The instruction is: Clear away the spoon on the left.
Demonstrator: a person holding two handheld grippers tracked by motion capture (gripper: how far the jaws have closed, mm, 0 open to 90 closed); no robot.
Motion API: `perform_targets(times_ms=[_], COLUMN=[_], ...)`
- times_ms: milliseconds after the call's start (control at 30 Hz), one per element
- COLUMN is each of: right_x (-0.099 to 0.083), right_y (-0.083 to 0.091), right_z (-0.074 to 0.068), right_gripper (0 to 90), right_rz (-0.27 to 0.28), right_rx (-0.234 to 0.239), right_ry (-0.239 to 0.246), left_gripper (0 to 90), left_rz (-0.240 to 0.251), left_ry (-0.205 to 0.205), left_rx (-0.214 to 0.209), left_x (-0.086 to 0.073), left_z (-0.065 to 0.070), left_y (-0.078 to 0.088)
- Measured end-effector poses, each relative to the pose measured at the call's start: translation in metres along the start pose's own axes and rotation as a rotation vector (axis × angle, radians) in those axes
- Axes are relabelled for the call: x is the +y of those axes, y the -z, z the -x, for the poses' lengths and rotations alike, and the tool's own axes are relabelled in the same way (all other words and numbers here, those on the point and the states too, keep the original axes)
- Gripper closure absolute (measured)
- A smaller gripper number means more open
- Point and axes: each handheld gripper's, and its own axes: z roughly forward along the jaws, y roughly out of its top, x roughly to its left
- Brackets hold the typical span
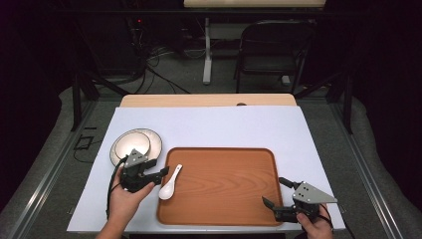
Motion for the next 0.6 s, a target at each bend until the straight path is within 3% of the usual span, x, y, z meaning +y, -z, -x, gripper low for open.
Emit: perform_targets(times_ms=[333,600], right_x=[0.000,0.000], right_y=[0.000,0.000], right_z=[0.000,0.000], right_gripper=[14.4,14.4], right_rz=[-0.005,-0.004], right_rx=[0.002,0.001], right_ry=[-0.002,-0.003], left_gripper=[43.9,43.6], left_rz=[0.043,0.042], left_ry=[-0.006,0.000], left_rx=[-0.005,-0.003], left_x=[-0.017,-0.021], left_z=[0.000,-0.002], left_y=[0.000,0.001])
